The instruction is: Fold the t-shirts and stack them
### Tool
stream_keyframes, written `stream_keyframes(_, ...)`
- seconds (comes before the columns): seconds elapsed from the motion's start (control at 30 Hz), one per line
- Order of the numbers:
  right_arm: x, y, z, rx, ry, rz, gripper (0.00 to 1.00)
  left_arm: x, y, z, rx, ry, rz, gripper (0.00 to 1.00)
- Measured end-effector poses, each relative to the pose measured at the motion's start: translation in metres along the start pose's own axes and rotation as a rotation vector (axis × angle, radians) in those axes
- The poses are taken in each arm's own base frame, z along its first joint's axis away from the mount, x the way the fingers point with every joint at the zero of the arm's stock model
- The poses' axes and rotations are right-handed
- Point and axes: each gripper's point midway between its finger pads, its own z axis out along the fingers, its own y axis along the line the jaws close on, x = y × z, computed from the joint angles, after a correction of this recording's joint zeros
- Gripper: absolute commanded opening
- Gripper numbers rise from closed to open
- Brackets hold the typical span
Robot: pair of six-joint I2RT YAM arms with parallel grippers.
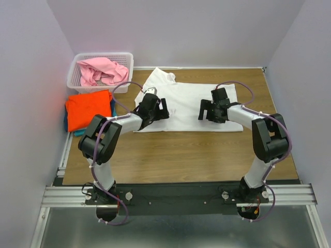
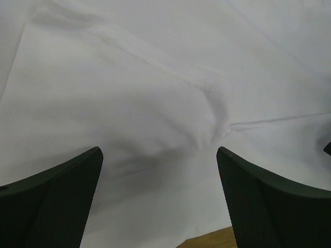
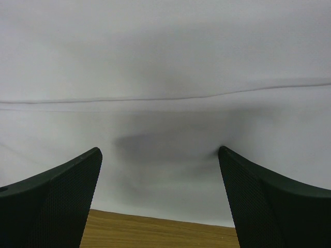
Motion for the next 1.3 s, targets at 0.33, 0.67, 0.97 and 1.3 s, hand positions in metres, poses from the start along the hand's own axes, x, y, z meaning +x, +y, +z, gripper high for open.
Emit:
stream_keyframes(0.33,0.019,-0.006,-0.011,0.015,-0.018,0.009,1.00,0.025,0.010,-0.019,0.012,0.020,-0.055,0.98)
stream_keyframes(0.67,0.065,-0.017,-0.045,0.010,0.012,0.048,1.00,0.076,0.005,-0.075,0.045,0.065,-0.114,0.98)
stream_keyframes(0.97,0.106,-0.027,-0.075,-0.006,0.018,0.101,1.00,0.117,-0.006,-0.116,0.061,0.091,-0.206,0.98)
stream_keyframes(1.3,0.136,-0.030,-0.094,-0.050,0.024,0.159,1.00,0.130,-0.010,-0.129,0.035,0.101,-0.268,0.98)
